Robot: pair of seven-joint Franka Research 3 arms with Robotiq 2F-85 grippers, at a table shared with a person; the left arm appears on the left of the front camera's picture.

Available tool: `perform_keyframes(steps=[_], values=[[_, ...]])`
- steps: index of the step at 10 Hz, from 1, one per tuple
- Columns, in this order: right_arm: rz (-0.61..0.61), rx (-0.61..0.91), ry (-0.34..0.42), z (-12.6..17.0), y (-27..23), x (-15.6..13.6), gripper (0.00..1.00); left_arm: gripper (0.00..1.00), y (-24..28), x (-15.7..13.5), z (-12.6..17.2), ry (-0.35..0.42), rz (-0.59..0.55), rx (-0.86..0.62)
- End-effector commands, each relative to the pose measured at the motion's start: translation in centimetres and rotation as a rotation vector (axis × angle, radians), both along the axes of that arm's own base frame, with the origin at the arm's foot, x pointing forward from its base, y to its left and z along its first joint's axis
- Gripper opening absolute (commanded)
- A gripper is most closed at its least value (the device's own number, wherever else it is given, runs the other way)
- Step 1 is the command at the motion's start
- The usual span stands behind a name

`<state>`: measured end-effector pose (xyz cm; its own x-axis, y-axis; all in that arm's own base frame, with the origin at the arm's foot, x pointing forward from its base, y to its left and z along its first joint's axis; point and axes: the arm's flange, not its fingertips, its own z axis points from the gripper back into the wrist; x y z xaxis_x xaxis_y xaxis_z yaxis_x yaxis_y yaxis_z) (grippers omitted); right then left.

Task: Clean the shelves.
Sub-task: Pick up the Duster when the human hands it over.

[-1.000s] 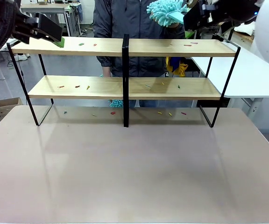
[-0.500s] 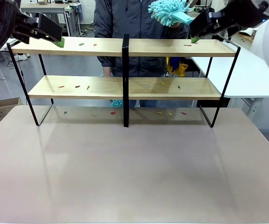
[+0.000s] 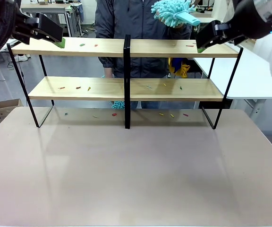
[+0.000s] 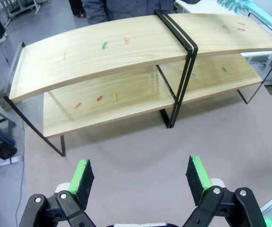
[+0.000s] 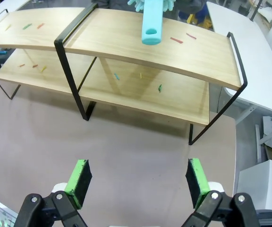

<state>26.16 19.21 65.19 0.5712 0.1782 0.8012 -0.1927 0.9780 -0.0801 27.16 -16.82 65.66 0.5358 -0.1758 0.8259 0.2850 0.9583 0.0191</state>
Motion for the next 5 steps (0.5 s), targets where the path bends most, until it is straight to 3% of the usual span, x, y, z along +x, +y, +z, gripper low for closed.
perform_keyframes(steps=[1,5], values=[[0.039,-0.006,-0.016,-0.9,-0.9,-1.7,1.0,1.0,0.0,-0.1,0.1,-0.001,0.004,-0.006],[0.047,0.006,-0.044,-1.5,-1.4,-3.5,1.0,1.0,0.0,-0.1,0.1,-0.001,0.004,-0.006]])
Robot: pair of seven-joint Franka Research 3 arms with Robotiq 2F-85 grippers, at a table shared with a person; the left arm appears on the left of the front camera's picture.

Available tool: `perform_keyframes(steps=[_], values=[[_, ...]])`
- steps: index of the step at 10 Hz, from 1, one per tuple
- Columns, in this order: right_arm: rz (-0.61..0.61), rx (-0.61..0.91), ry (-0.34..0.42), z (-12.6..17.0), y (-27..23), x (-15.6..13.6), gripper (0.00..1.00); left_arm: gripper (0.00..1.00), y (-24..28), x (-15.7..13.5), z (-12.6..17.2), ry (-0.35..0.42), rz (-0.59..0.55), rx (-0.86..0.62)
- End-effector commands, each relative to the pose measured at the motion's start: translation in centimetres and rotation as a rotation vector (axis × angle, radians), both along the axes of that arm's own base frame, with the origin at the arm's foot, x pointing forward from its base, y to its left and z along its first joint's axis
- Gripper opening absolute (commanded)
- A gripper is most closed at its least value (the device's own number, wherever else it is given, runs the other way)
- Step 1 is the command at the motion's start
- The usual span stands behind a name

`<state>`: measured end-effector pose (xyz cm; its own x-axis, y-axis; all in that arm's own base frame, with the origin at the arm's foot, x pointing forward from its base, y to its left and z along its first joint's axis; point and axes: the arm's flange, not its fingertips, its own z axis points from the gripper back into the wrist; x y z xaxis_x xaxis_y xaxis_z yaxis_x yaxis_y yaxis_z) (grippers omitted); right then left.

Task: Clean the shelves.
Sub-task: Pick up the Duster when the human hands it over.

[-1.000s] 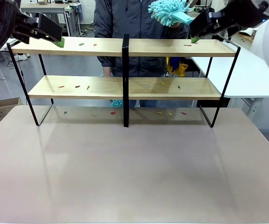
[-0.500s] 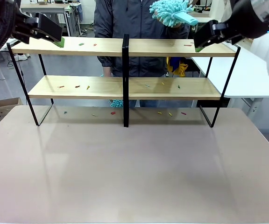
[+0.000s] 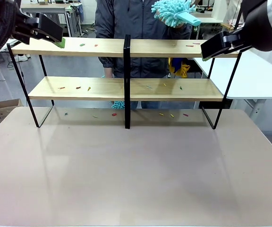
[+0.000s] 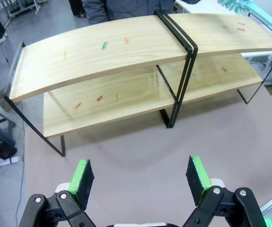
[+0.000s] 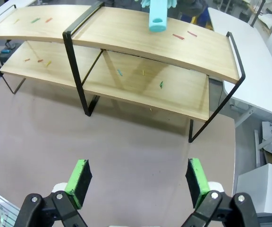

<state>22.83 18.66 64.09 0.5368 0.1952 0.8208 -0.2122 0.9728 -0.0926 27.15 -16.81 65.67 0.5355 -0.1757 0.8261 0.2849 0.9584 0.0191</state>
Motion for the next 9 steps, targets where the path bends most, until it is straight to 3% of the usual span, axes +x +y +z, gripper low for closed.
perform_keyframes(steps=[1,9], values=[[0.018,0.009,-0.001,-0.73,-1.06,-0.37,1.0,1.0,0.03,-0.07,0.07,-0.001,0.004,-0.006],[-0.007,0.008,-0.003,-0.29,-0.64,-0.35,1.0,1.0,0.03,-0.07,0.07,-0.001,0.004,-0.006]])
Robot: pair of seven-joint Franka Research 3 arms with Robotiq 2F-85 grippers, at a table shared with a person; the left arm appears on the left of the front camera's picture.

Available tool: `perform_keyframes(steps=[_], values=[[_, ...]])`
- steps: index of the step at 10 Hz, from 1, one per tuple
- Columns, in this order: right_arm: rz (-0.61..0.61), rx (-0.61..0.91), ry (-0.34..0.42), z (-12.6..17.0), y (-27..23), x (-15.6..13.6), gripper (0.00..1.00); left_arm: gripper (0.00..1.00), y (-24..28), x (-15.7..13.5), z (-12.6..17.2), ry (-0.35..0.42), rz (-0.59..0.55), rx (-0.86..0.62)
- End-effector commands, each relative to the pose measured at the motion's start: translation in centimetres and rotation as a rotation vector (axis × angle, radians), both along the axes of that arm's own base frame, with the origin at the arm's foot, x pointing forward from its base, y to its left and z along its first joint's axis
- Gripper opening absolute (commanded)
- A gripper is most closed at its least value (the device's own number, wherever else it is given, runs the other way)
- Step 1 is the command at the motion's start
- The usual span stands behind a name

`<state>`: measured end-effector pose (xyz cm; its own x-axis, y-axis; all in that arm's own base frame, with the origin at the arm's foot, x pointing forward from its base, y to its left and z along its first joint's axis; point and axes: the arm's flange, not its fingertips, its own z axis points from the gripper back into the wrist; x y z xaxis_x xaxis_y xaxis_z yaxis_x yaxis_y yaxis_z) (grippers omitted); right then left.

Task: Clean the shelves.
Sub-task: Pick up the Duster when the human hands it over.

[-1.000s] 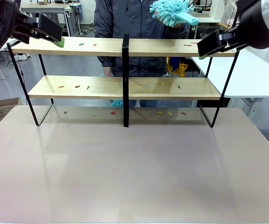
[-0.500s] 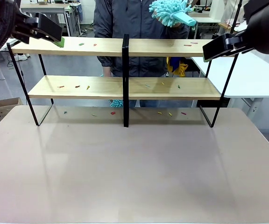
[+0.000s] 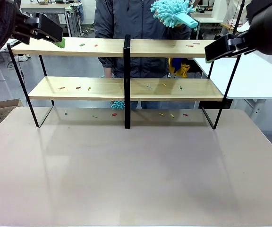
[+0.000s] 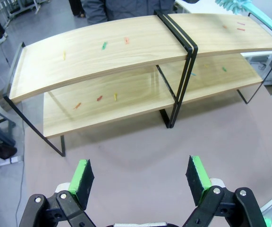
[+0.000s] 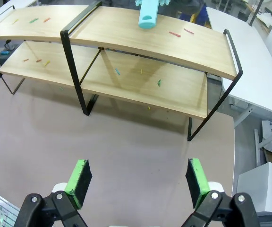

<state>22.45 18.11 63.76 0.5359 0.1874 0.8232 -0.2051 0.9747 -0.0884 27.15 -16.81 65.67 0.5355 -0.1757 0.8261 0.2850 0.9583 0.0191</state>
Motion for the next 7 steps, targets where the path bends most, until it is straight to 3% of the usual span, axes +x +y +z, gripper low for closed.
perform_keyframes(steps=[1,4,5,6,7], values=[[0.0,0.003,0.0,0.0,-0.1,0.0,1.0,1.0,0.0,-0.1,0.1,-0.001,0.004,-0.006],[0.0,0.0,0.0,0.0,0.0,0.0,1.0,1.0,0.0,-0.1,0.1,-0.001,0.004,-0.006],[0.029,0.044,0.042,1.9,-0.1,1.7,1.0,1.0,0.0,-0.1,0.1,-0.001,0.004,-0.006],[0.08,0.136,0.182,4.8,-1.3,3.8,1.0,1.0,0.0,-0.1,0.1,-0.001,0.004,-0.006],[0.121,0.259,0.405,7.9,-3.2,6.7,1.0,1.0,0.0,-0.1,0.1,-0.001,0.004,-0.006]])
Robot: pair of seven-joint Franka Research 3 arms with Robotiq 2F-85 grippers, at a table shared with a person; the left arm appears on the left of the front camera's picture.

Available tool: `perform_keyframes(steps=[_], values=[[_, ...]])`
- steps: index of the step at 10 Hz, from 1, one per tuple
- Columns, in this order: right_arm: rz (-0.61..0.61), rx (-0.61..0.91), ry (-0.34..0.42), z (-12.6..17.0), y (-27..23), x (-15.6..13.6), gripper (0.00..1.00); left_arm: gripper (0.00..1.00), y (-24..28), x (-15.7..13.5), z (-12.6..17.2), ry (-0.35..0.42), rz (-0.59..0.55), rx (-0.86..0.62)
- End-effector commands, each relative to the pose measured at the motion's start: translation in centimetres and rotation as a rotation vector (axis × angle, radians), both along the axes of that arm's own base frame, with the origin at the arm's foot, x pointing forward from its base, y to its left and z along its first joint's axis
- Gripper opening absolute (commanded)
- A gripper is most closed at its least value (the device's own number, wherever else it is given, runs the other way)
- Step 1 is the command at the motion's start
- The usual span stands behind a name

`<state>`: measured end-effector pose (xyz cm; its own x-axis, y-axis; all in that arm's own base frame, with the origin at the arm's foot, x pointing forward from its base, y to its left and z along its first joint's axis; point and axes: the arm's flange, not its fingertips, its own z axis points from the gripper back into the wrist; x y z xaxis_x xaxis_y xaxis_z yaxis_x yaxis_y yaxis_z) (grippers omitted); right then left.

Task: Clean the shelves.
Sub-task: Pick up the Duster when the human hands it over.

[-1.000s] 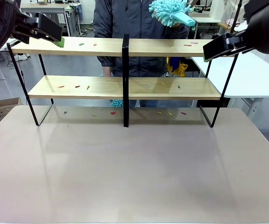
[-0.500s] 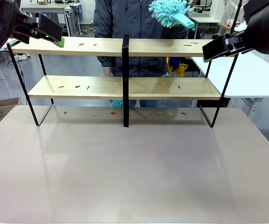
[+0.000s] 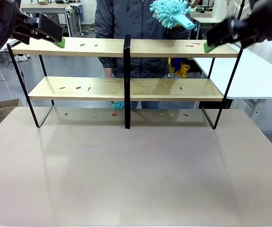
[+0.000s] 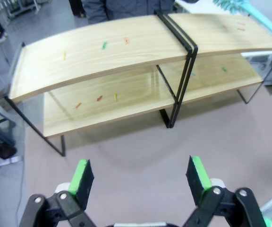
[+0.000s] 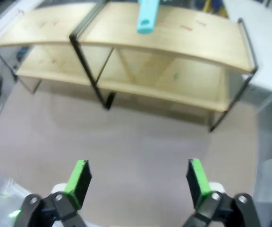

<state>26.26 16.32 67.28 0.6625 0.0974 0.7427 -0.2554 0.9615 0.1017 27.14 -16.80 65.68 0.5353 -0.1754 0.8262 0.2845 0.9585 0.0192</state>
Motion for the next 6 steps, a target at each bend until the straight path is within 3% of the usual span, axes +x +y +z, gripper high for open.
perform_keyframes(steps=[1,2,3,4,5,6], values=[[0.188,0.235,0.376,6.2,-3.2,5.2,1.0,1.0,0.0,-0.1,0.1,0.0,0.003,-0.006],[0.273,0.414,0.46,6.8,-4.9,6.4,1.0,1.0,0.0,-0.1,0.1,0.0,0.003,-0.006],[0.064,0.099,0.1,2.4,-2.1,3.2,1.0,1.0,0.0,-0.1,0.1,0.0,0.003,-0.006],[0.138,0.212,0.179,4.4,-4.0,5.8,1.0,1.0,0.0,-0.1,0.1,0.0,0.003,-0.006],[0.182,0.277,0.259,3.8,-3.8,7.0,1.0,1.0,0.0,-0.1,0.1,0.0,0.003,-0.006],[0.234,0.448,0.355,4.2,-5.2,10.9,1.0,1.0,0.0,-0.1,0.1,0.0,0.003,-0.006]])
